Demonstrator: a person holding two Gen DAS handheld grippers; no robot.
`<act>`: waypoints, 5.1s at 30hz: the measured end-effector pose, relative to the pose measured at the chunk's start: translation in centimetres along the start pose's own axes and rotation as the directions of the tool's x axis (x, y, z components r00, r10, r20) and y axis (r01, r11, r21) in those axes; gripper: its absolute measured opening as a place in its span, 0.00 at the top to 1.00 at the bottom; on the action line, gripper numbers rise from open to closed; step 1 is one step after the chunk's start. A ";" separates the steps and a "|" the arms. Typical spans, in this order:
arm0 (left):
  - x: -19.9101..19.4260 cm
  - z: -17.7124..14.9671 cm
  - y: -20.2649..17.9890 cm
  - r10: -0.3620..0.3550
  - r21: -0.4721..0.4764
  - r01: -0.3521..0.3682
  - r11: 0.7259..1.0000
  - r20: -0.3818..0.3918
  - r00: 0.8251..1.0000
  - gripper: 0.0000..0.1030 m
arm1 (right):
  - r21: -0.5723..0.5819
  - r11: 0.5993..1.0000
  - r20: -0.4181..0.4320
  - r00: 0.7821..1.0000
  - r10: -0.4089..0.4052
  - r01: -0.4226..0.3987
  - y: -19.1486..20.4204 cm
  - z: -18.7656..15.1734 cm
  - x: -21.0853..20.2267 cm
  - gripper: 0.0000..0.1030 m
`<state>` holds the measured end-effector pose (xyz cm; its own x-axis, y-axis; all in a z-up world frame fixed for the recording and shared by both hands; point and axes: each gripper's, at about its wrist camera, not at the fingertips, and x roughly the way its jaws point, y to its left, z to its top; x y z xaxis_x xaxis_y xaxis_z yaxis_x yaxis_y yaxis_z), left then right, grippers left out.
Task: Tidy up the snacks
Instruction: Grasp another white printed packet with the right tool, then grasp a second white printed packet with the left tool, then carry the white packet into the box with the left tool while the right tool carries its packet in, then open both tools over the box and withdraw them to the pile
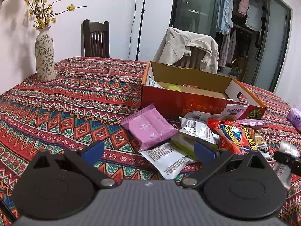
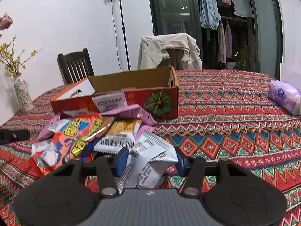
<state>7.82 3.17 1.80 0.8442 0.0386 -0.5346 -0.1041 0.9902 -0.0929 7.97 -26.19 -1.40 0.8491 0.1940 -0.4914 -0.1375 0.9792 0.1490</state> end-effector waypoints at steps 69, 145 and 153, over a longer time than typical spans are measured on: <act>-2.0 3.8 -2.9 -0.073 0.116 0.059 0.991 0.121 0.990 0.42 | -0.031 0.998 0.108 0.993 0.052 -0.048 1.1 4.1 -0.8 0.50; 8.1 13.4 -5.5 -0.125 0.038 0.120 0.992 0.198 0.972 0.00 | -0.102 0.994 0.122 0.992 -0.010 0.022 2.5 13.4 9.2 0.00; 4.8 11.2 -3.8 -0.150 0.036 0.146 0.989 0.189 0.970 0.00 | -0.112 0.994 0.108 0.994 0.000 0.013 3.5 10.6 5.7 0.00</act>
<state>18.10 1.08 9.00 0.9344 -0.0859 -0.3457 0.0394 0.9895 -0.1394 17.76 -22.33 5.40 0.8992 0.1860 -0.3960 -0.1829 0.9821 0.0460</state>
